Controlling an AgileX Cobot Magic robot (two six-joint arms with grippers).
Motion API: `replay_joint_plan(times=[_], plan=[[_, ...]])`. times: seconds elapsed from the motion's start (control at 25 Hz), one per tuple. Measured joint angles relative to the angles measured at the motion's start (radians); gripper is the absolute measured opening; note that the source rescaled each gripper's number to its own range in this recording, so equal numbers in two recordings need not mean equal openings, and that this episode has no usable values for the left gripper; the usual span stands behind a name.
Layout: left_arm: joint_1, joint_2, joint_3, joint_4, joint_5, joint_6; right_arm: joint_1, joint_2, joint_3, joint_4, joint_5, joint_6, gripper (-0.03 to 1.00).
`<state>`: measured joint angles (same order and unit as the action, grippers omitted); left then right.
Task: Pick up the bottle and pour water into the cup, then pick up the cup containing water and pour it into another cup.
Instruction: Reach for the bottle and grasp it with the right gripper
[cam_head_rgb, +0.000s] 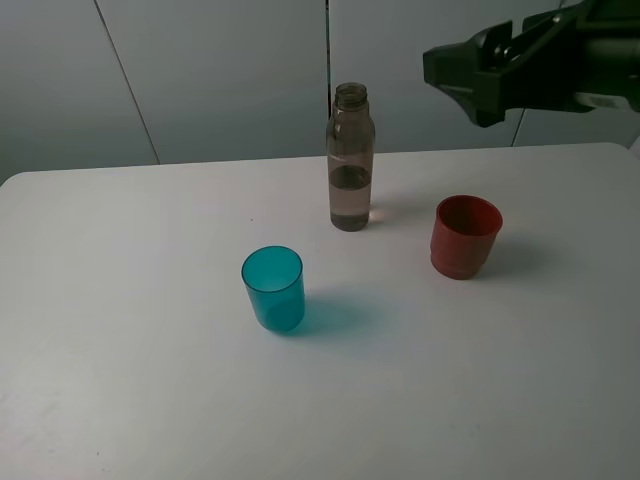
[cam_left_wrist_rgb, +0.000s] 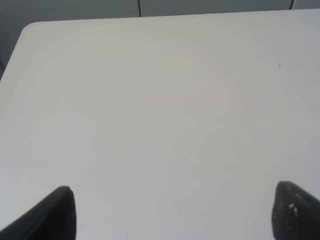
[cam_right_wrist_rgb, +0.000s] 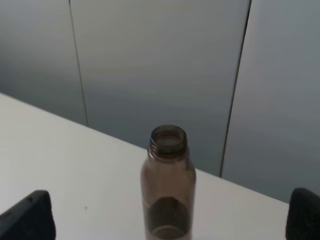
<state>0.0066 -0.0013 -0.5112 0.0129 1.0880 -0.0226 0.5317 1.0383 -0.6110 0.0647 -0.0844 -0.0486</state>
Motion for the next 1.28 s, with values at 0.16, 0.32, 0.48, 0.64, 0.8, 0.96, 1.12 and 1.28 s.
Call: replay_joint_plan(times=[0.16,0.32,0.48,0.64,0.8,0.96,1.12,1.28], plan=[[0.0,0.0,0.0,0.0,0.0,0.0,0.015,0.134,0.022,-0.244,-0.15,0.294,1.0],[0.0,0.0,0.0,0.0,0.0,0.0,0.015,0.299,0.067,-0.37,-0.366,0.352,1.0],[0.0,0.0,0.0,0.0,0.0,0.0,0.015,0.46,0.072,-0.395,-0.553,0.358,1.0],[0.0,0.0,0.0,0.0,0.0,0.0,0.015,0.572,0.025,-0.395,-0.583,0.352,1.0],[0.0,0.0,0.0,0.0,0.0,0.0,0.015,0.608,-0.064,-0.405,-0.415,0.352,1.0],[0.0,0.0,0.0,0.0,0.0,0.0,0.015,0.61,-0.135,-0.416,-0.274,0.352,1.0],[0.0,0.0,0.0,0.0,0.0,0.0,0.015,0.643,-0.165,-0.418,-0.273,0.352,1.0],[0.0,0.0,0.0,0.0,0.0,0.0,0.015,0.729,-0.168,-0.372,-0.383,0.352,1.0]])
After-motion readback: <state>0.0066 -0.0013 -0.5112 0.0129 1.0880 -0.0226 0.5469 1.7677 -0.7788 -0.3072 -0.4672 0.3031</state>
